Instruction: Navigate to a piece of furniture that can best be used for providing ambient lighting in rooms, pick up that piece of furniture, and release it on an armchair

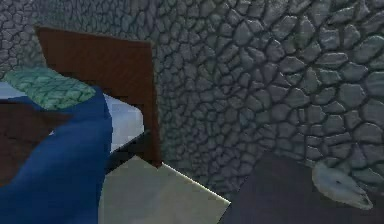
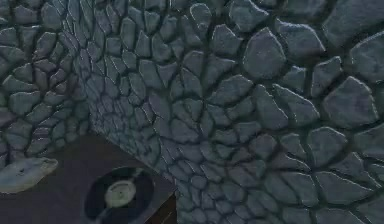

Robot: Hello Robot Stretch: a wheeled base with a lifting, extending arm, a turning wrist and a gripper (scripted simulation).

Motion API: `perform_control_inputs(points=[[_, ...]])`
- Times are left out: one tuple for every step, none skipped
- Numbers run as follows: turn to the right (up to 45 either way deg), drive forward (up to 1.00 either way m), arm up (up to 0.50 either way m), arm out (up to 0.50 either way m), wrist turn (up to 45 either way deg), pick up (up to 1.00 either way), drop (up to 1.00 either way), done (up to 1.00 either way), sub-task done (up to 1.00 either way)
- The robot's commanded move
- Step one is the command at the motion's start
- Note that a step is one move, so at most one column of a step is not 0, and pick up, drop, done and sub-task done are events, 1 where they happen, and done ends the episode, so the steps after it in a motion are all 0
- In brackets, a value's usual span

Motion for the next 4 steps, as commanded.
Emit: perform_control_inputs(points=[[-39.0,0.00,0.00,0.00,0.0,0.00,0.00,0.00,0.00],[9.0,0.00,0.00,0.00,0.0,0.00,0.00,0.00,0.00],[0.0,0.35,0.00,0.00,0.0,0.00,0.00,0.00,0.00],[21.0,0.00,0.00,0.00,0.0,0.00,0.00,0.00,0.00]])
